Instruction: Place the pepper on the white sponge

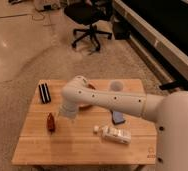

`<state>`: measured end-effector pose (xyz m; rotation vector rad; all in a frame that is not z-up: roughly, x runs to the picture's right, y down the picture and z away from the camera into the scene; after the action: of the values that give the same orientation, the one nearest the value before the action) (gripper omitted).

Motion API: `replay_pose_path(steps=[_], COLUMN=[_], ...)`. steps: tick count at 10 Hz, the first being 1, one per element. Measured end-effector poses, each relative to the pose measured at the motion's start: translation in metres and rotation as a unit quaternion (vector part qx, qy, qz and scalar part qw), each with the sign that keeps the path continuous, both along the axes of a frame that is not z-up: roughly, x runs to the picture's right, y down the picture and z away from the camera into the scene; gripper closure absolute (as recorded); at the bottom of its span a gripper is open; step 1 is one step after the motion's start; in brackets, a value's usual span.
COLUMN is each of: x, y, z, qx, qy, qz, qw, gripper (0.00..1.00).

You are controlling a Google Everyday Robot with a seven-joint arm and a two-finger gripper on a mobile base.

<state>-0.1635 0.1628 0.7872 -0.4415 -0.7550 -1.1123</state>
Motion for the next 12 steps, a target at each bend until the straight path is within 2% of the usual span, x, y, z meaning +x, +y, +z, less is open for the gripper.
replay_pose_path(steps=[2, 4, 8, 10, 12], x=[-0.018, -0.037, -0.083, -0.095, -0.096], y=[-0.003, -0.004, -0.004, 0.001, 0.006], z=[0.025, 0.041, 0.052, 0.057, 0.067], qx=[-0.001, -0.002, -0.007, 0.000, 0.014], qy=[-0.008, -0.016, -0.043, -0.048, -0.037], qz=[-0.033, -0.058, -0.093, -0.119, -0.158], qw=[0.9994, 0.9982, 0.9947, 0.9917, 0.9867], gripper=[0.35, 0.35, 0.35, 0.35, 0.35])
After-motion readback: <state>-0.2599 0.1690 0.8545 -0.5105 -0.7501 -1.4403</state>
